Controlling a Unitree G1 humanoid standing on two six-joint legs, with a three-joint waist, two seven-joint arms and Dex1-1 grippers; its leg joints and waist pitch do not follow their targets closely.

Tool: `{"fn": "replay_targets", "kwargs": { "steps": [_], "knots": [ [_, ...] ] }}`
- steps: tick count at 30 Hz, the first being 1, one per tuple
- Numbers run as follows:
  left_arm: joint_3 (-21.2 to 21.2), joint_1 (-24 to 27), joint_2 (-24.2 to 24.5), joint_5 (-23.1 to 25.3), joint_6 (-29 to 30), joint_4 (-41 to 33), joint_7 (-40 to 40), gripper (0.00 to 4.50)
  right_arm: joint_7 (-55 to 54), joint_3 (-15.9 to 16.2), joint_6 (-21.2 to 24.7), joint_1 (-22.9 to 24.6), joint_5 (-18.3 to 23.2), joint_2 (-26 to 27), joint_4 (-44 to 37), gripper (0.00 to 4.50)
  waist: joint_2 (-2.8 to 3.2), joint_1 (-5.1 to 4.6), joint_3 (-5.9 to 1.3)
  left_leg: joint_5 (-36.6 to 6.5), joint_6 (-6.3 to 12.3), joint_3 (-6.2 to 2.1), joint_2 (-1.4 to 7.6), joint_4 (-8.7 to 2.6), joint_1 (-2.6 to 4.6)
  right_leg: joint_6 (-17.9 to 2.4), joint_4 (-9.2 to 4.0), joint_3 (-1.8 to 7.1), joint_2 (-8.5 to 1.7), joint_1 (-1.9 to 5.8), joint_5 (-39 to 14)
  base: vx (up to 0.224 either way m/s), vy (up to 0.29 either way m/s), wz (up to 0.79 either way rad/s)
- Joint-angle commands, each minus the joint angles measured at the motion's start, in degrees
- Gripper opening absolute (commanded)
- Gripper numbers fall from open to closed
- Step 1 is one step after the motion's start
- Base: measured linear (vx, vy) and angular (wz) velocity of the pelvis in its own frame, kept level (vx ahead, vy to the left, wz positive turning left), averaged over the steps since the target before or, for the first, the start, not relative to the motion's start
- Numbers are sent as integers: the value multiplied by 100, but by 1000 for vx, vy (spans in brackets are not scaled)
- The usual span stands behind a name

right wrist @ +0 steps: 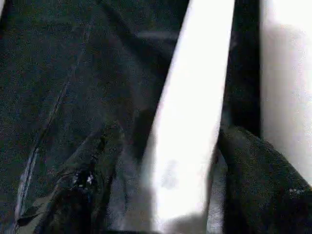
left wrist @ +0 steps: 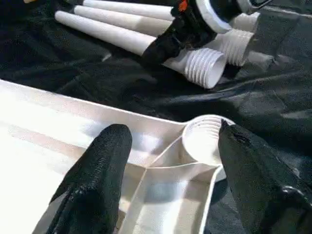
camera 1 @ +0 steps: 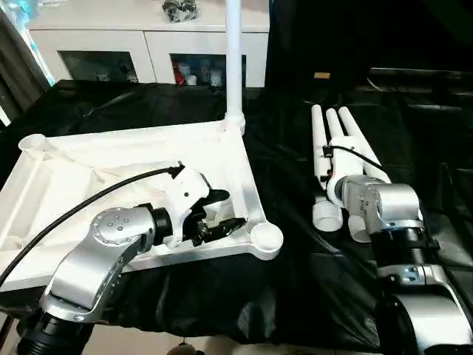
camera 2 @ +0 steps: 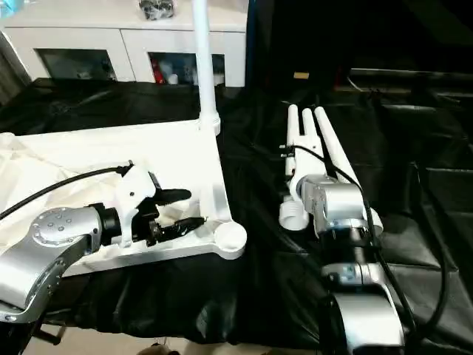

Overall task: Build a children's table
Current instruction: Pick table leg

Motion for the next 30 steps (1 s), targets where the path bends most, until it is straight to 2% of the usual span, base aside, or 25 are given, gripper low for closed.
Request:
{"fn": "replay_targets", "kwargs": {
  "steps": [1, 4, 15, 21, 23, 26, 27, 28, 30],
  "knots": [
    [-15, -11, 79, 13, 45, -123, -11, 322, 0, -130, 16, -141, 110, 25, 223, 350, 11, 1, -386, -879, -228, -13, 59, -392, 42, -995, -394, 282, -250, 321, -824, 0, 0, 0],
    [-44, -46, 105, 47, -4, -89, 2, 325, 11, -190, -94, -274, 141, 15, 518, 311, 4, 4, -384, -909, -229, -11, 60, -389, 42, -993, -398, 279, -251, 318, -864, 0, 0, 0],
    [-58, -214, 124, 57, -128, 69, 18, 325, 100, -492, -397, -717, 338, -40, 1649, 220, -14, 17, -399, -776, -170, -2, 60, -368, 31, -1123, -362, 273, -263, 328, -685, 0, 0, 0],
    [-44, -414, 47, 289, -371, 342, 261, 325, 4, -778, -659, -881, 482, -98, 2121, 189, -9, 20, -391, -912, -173, -1, 59, -369, 40, -1089, -391, 269, -269, 320, -907, 0, 0, 0],
    [-10, -494, -7, 285, -376, 451, 323, 325, -18, -847, -758, -929, 510, -119, 2262, 186, 13, 21, -395, -944, -197, -1, 57, -365, 43, -1072, -396, 268, -269, 321, -952, 0, 0, 0],
    [70, -596, -142, 230, -405, 566, 426, 325, -48, -933, -846, -950, 568, -138, 2306, 184, 13, 10, -395, -955, -191, -5, 55, -363, 34, -1093, -396, 260, -261, 325, -900, 0, 0, 0],
    [125, -641, -204, 189, -440, 624, 462, 325, -39, -961, -868, -964, 602, -135, 2301, 184, 88, 19, -408, -932, -199, -11, 55, -352, 43, -1111, -380, 258, -265, 323, -827, 0, 0, 0],
    [203, -704, -329, 115, -451, 699, 545, 325, 6, -993, -970, -967, 645, -143, 2267, 184, 62, 11, -405, -936, -195, -3, 56, -352, 43, -1118, -395, 257, -256, 316, -782, 0, 0, 0],
    [481, -946, -692, -85, -260, 961, 887, 325, 283, -1075, -1369, -892, 816, -101, 1888, 184, 114, 11, -420, -965, -197, 0, 46, -331, 39, -1202, -378, 255, -259, 328, -630, 0, 0, 0]
  ]
}}
